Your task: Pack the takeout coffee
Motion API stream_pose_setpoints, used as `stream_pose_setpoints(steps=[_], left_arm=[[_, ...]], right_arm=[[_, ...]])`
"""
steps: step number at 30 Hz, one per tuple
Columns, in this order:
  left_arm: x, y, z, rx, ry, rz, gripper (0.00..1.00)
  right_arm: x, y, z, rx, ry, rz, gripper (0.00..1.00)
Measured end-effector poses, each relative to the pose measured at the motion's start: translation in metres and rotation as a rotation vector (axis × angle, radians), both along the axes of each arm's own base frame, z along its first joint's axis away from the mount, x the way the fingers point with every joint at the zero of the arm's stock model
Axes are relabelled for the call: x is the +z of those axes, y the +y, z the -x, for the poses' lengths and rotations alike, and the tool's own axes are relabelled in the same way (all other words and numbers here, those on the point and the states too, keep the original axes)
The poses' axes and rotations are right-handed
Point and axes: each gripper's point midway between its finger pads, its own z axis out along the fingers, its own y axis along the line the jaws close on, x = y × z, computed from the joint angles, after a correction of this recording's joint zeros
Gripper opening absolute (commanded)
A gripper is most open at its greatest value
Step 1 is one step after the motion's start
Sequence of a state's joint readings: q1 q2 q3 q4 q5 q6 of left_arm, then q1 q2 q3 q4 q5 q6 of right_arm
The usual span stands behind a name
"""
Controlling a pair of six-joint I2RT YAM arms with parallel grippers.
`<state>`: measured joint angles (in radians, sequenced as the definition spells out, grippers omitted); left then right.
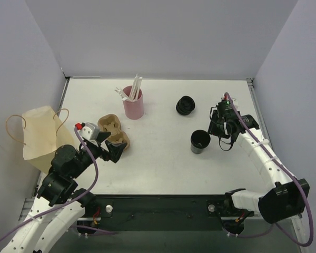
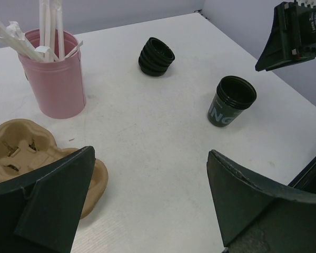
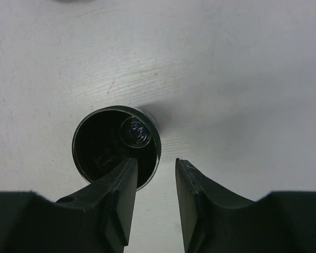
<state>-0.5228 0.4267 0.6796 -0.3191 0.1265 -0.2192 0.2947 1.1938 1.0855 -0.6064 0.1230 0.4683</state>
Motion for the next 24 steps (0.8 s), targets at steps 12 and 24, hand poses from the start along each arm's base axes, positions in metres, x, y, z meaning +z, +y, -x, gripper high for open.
stream_pose_setpoints(steps=[12, 24], left_arm=[[-0.001, 0.000, -0.001, 0.000, 0.000, -0.004, 0.97], [-0.002, -0.001, -0.001, 0.000, 0.005, -0.008, 0.97]], right_arm=[[-0.031, 0.013, -0.007, 0.063, 0.091, -0.023, 0.29], [-0.053, 0.012, -0.005, 0.071, 0.135, -0.007, 0.15]])
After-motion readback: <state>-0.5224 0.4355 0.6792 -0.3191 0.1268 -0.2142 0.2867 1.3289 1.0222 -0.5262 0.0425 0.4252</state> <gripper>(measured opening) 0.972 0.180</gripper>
